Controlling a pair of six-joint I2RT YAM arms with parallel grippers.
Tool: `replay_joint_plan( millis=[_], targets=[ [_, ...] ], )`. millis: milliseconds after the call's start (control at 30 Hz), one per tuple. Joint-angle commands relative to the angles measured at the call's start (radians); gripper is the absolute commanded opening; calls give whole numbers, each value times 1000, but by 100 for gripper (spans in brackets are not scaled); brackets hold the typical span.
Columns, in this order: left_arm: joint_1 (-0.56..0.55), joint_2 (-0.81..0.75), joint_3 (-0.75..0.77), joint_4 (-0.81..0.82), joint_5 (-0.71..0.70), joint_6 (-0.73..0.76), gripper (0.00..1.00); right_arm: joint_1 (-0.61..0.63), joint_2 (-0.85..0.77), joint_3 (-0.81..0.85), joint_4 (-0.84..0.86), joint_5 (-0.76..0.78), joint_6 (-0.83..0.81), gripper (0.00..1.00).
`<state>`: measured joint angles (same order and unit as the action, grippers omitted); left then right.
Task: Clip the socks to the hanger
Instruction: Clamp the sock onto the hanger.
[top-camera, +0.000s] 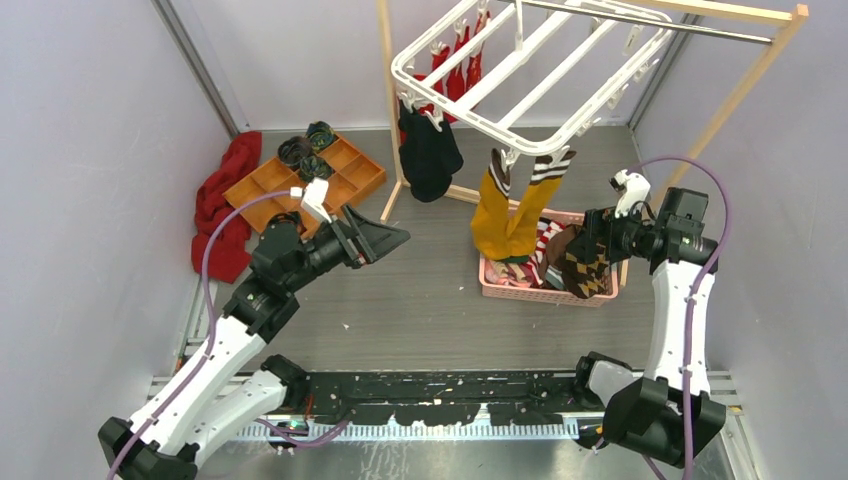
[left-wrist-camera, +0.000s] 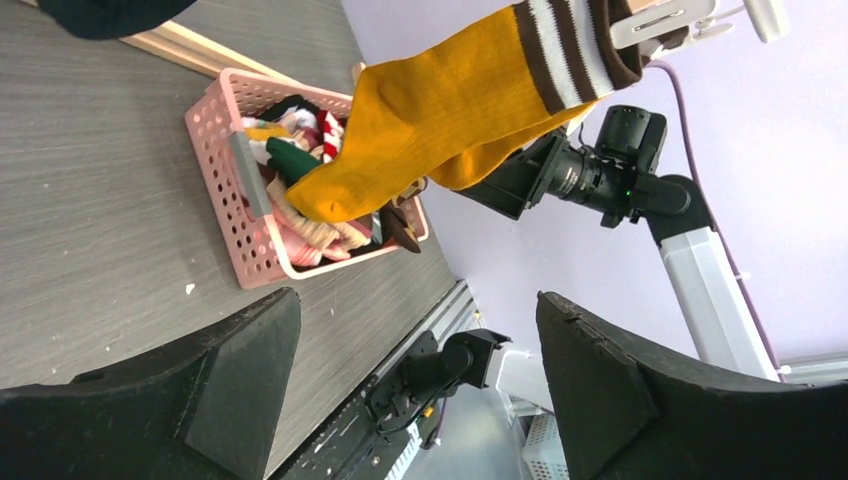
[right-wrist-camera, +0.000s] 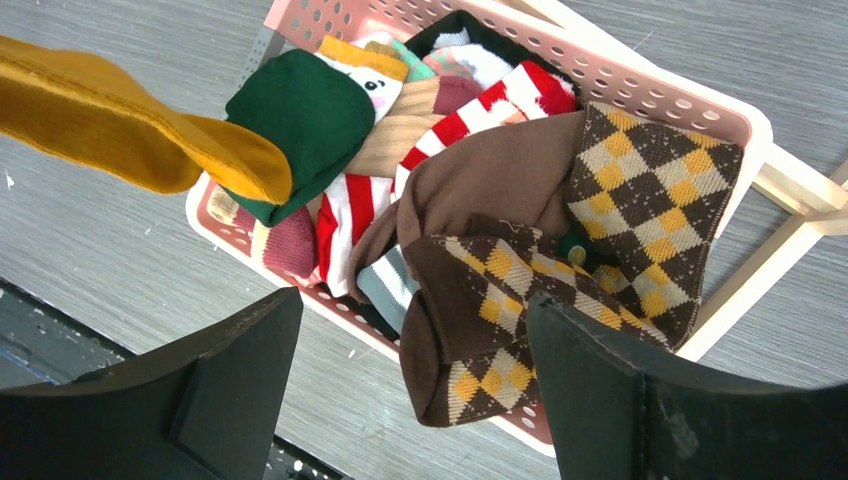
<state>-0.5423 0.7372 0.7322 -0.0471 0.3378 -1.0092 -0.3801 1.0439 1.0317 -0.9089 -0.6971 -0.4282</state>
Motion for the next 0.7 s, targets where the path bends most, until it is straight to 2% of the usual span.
replay_joint_plan(
  millis=[0,167,267,400,500,567,667],
  targets=[
    [-23,34,88,178,28,5,87,-3,-66,-50,97,-6,86,88],
    [-121,117,216,197,-75,18,81,-3,-76,-89,155,5,167,88],
    [-229,193,306,164,-151,118,75,-7,-102,-112,193,17,189,88],
    [-437,291,400,100,-334,441,75,-12,-116,-121,197,9,199,88],
    [-605,366,366,257,-507,738,79,-18,-149,-155,228,3,218,89],
    [-661,425,339,382,-583,882,81,-22,-162,-175,252,-10,230,89],
    [-689,524,350,481,-727,940,82,-26,-168,-185,266,-25,239,89]
  ],
)
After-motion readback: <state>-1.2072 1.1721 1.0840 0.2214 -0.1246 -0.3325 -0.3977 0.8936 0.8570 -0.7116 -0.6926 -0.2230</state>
